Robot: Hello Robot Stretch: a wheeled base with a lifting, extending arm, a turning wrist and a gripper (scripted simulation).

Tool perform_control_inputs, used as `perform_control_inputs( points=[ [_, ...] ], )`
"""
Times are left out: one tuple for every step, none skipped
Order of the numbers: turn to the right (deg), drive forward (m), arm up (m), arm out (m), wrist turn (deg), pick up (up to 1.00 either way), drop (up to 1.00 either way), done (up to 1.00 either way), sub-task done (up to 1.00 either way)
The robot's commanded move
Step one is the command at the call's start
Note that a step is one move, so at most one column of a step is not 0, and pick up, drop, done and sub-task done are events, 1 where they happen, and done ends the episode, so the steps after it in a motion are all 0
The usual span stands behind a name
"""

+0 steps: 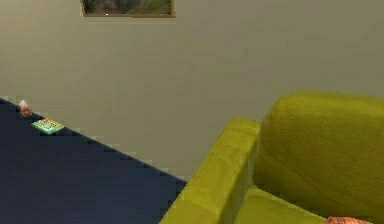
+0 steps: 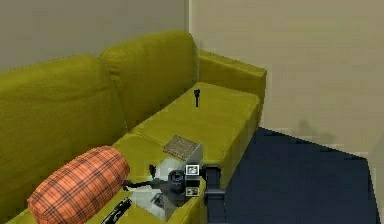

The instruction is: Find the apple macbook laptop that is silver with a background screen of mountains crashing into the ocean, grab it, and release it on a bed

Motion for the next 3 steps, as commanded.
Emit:
perform_control_inputs(
  points=[
    [0.0,0.0,0.0,0.0,21.0,0.0,0.0,0.0,0.0],
    [0.0,0.0,-0.3,0.0,0.0,0.0,0.0,0.0,0.0],
    [0.0,0.0,0.0,0.0,0.0,1.0,0.0,0.0,0.0]
  ],
)
